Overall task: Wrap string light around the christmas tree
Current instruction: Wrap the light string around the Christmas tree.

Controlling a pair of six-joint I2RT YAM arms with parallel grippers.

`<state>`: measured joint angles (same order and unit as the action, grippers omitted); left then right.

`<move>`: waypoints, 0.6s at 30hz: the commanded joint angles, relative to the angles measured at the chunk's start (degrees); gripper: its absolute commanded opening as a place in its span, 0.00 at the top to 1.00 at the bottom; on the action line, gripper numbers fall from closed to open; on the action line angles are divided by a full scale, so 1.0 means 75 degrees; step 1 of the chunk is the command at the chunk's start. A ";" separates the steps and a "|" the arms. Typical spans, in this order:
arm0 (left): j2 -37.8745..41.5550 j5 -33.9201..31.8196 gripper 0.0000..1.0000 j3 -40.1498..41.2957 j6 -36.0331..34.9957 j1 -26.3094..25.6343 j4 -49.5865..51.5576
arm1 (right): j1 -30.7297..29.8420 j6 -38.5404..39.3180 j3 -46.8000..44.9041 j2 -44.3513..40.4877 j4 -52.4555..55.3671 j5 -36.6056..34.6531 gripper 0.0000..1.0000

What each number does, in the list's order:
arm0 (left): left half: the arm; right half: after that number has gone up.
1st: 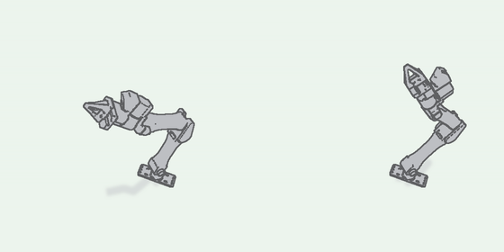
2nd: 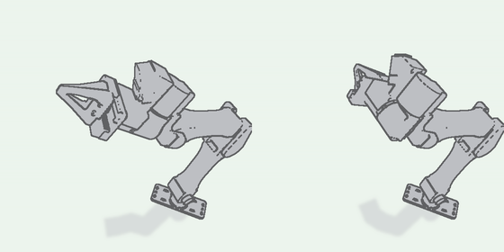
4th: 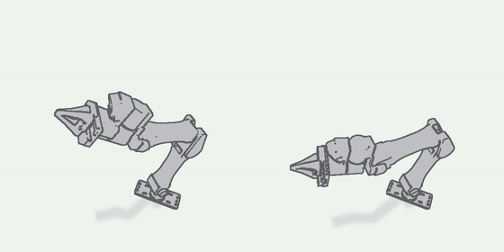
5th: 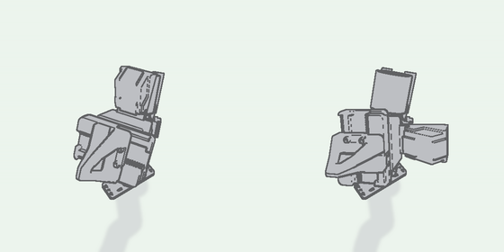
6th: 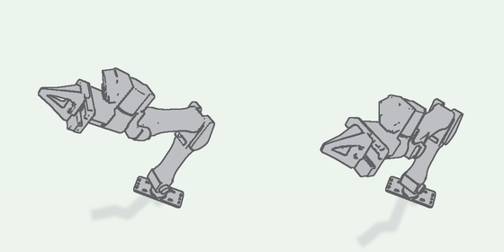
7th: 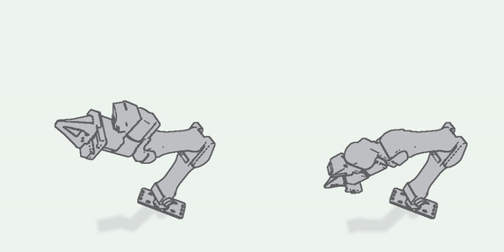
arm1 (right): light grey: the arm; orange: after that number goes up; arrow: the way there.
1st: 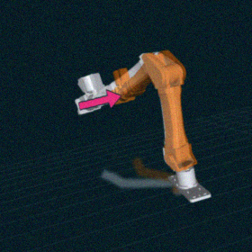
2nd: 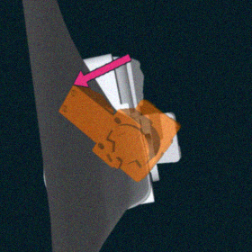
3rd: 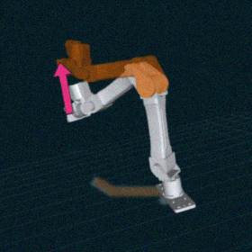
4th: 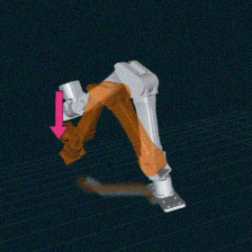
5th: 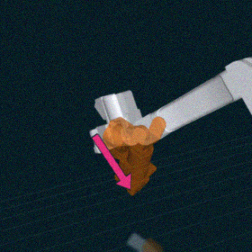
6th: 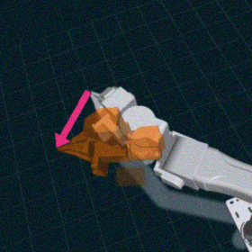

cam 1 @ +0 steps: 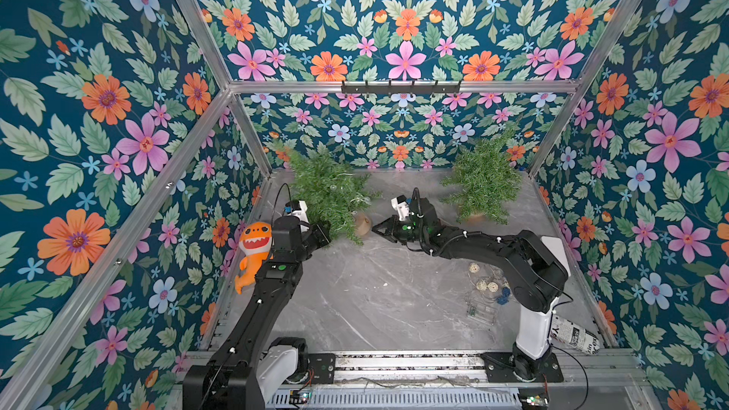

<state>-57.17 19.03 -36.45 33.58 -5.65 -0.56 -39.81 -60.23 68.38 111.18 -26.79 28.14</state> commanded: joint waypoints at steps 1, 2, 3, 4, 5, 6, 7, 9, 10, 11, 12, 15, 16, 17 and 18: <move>0.0173 0.0232 1.00 0.0105 -0.0370 0.0038 0.0006 | -0.0082 -0.0518 0.0158 0.0199 -0.0687 -0.0330 0.93; 0.0220 0.0478 1.00 0.0177 -0.0316 0.0039 -0.0296 | -0.0079 -0.0529 0.0155 0.0226 -0.0691 -0.0342 0.93; 0.0183 0.0697 1.00 0.0176 -0.0258 0.0038 -0.0600 | -0.0082 -0.0510 0.0152 0.0232 -0.0659 -0.0342 0.94; 0.0090 0.0855 1.00 0.0072 -0.0285 0.0037 -0.0735 | -0.0082 -0.0465 0.0152 0.0241 -0.0594 -0.0320 0.94; -0.0085 0.1034 1.00 -0.0124 -0.0376 0.0038 -0.0818 | -0.0079 -0.0379 0.0168 0.0257 -0.0450 -0.0307 0.94; -0.0269 0.1179 1.00 -0.0331 -0.0381 0.0027 -0.0855 | -0.0072 -0.0272 0.0197 0.0279 -0.0298 -0.0321 0.94; -0.0407 0.1293 1.00 -0.0489 -0.0360 0.0017 -0.0912 | -0.0060 -0.0182 0.0219 0.0309 -0.0176 -0.0340 0.93; -0.0605 0.1435 1.00 -0.0696 -0.0329 -0.0008 -0.1003 | -0.0001 -0.0102 0.0201 0.0406 -0.0126 -0.0320 0.93; -0.0631 0.1436 1.00 -0.0739 -0.0363 -0.0029 -0.1014 | 0.0017 -0.0103 0.0199 0.0466 -0.0146 -0.0298 0.92; -0.0647 0.1434 1.00 -0.0761 -0.0401 -0.0043 -0.1016 | 0.0051 -0.0096 0.0209 0.0550 -0.0166 -0.0275 0.91; -0.0674 0.1456 1.00 -0.0754 -0.0443 -0.0049 -0.0987 | 0.0080 -0.0108 0.0222 0.0597 -0.0204 -0.0260 0.91; -0.0725 0.1511 1.00 -0.0755 -0.0492 -0.0101 -0.0956 | 0.0149 0.0023 0.0429 0.0851 -0.0112 -0.0253 0.85; -0.0732 0.1517 1.00 -0.0758 -0.0494 -0.0112 -0.0967 | 0.0163 0.0114 0.0521 0.0917 -0.0016 -0.0287 0.82; -0.0741 0.1507 1.00 -0.0787 -0.0479 -0.0136 -0.0980 | 0.0186 0.0182 0.0664 0.1020 0.0096 -0.0312 0.77; -0.0759 0.1506 1.00 -0.0825 -0.0482 -0.0175 -0.1001 | 0.0208 0.0210 0.0805 0.1119 0.0230 -0.0318 0.72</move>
<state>-62.83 28.67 -41.85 31.27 -6.55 -4.60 -38.46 -59.99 72.66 118.34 -26.74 26.76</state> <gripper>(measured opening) 0.051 0.258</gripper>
